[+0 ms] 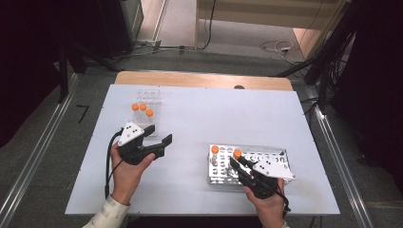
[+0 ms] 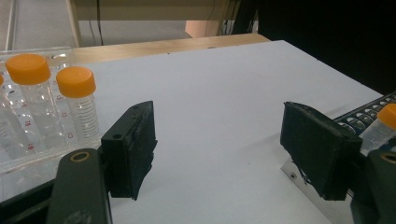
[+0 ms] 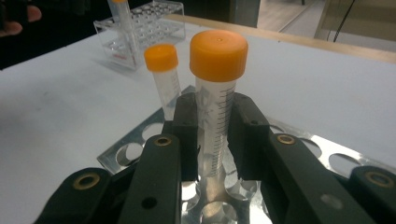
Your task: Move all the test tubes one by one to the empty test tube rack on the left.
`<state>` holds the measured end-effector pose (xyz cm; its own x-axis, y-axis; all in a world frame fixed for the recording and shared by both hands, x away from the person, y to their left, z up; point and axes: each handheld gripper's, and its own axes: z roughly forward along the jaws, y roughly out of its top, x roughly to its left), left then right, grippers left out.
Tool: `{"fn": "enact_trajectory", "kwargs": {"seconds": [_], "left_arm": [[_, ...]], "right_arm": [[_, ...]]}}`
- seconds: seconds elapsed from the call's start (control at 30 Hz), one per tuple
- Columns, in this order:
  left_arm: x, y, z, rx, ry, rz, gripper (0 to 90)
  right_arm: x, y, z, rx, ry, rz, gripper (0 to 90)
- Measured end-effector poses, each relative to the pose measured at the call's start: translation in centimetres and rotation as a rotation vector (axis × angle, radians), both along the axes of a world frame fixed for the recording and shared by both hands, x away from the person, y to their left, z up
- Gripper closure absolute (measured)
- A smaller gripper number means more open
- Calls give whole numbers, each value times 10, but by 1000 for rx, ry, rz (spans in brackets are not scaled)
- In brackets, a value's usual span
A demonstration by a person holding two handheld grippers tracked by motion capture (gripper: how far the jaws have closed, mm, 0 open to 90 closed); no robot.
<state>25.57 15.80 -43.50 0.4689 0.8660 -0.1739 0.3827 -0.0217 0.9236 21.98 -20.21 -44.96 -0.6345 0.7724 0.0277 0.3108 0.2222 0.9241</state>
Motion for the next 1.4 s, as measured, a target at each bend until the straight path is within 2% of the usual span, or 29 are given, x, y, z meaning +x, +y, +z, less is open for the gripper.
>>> {"fn": "enact_trajectory", "kwargs": {"seconds": [0.3, 0.6, 1.13, 1.4], "left_arm": [[-2, -1, 2, -2, -4, -1, 271], [-4, -1, 5, -9, -11, -7, 269], [-8, -7, 10, -15, -9, -48, 183], [-12, -9, 15, -9, -20, -62, 174]], "right_arm": [[-6, -1, 22, 20, -54, 9, 720], [-14, 1, 32, 31, -66, 34, 720], [-23, 43, 33, 34, -50, 170, 720], [-20, 67, 25, 10, -23, 221, 720]]}}
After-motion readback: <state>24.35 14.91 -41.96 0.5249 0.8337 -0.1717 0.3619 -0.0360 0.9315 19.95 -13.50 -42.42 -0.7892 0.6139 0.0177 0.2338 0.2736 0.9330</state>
